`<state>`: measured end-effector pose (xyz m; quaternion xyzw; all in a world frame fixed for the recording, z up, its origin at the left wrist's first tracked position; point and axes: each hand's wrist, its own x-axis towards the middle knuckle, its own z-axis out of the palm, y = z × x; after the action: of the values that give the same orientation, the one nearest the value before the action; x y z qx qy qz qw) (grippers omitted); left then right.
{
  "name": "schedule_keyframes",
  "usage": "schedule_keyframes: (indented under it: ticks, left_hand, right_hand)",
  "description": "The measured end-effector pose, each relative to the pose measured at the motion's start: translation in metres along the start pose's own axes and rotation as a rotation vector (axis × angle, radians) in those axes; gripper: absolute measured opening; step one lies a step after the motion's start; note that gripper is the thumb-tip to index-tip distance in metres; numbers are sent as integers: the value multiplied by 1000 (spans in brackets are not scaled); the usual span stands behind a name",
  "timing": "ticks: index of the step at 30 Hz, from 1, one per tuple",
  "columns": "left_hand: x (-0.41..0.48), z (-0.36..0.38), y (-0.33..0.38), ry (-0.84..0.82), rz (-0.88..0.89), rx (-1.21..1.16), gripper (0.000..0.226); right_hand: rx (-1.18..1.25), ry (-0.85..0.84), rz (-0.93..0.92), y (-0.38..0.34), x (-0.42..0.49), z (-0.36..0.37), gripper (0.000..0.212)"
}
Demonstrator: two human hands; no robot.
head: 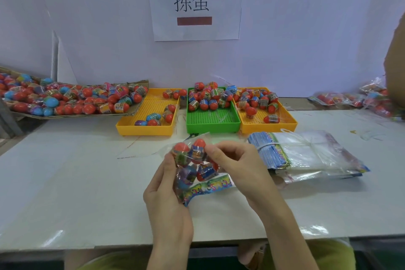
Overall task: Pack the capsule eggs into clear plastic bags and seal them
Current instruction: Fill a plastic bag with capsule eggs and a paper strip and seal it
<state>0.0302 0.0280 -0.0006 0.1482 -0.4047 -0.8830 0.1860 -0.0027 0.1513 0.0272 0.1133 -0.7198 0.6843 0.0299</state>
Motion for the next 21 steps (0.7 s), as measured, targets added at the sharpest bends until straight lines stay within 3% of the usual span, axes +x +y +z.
schedule_keyframes:
  ticks: [4,14,21]
  left_hand:
    - [-1,0,-1,30,-33,-47,38]
    - [-3,1,0,26,-26,-36,28]
    - [-2,4,-2,62,53,0,35]
  right_hand:
    - [-139,74,-104,5,3,2,27]
    - [-192,126,-142,7,4,4,28]
    - [-220,204,-226,4,2,2,26]
